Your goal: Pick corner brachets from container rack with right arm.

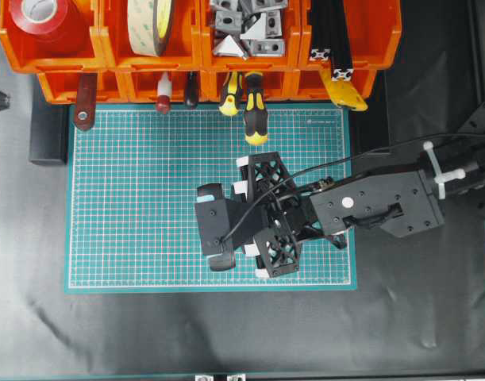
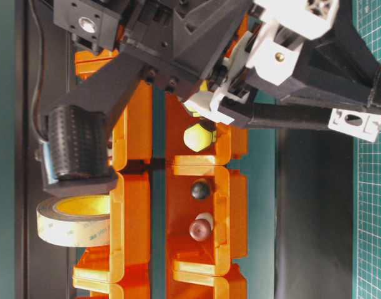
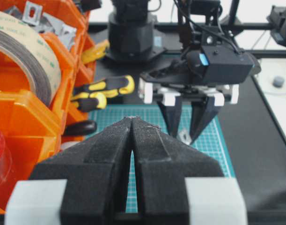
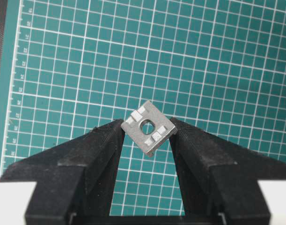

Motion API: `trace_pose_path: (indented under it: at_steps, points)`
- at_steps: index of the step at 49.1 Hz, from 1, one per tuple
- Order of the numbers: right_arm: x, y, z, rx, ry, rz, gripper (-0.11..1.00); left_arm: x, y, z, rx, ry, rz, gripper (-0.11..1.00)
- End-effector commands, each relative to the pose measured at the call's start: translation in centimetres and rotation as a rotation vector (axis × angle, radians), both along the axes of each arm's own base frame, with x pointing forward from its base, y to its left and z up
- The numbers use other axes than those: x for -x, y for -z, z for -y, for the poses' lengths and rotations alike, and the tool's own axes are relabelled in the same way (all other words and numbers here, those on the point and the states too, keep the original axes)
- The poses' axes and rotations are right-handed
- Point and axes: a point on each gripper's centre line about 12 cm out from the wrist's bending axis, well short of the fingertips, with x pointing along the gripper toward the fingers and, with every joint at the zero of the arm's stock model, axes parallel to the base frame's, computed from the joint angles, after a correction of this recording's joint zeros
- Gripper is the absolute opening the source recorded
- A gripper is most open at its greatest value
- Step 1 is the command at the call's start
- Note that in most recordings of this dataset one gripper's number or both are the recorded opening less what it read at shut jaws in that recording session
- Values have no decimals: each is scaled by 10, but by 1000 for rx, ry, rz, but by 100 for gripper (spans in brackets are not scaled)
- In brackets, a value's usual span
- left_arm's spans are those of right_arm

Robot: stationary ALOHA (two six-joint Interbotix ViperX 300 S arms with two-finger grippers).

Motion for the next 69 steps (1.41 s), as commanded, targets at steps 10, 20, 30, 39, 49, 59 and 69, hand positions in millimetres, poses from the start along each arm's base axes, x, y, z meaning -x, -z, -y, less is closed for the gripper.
trace_pose_path:
  at_steps: [10, 20, 30, 39, 49, 59, 69]
  points:
    - [-4, -11, 0, -12, -3, 44, 73, -2, -9, 0, 0, -1, 20, 0]
    - [-6, -12, -1, -20, -6, 60, 82, -2, -9, 0, 0, -1, 20, 0]
    - [-6, -12, -4, -21, -9, 62, 82, 0, -11, 0, 2, 1, 28, 0]
    - [1, -18, -18, -8, -38, 36, 82, 0, -11, 1, 0, 6, 28, 0]
    - [17, -28, -41, 29, -76, -33, 82, 0, -10, 1, 0, 7, 25, 0]
    - [35, -60, -53, 13, -47, -17, 82, 0, -10, 1, 2, 7, 23, 0]
    - [56, -102, -48, 22, -6, 72, 82, 0, -10, 2, 2, 11, 22, 0]
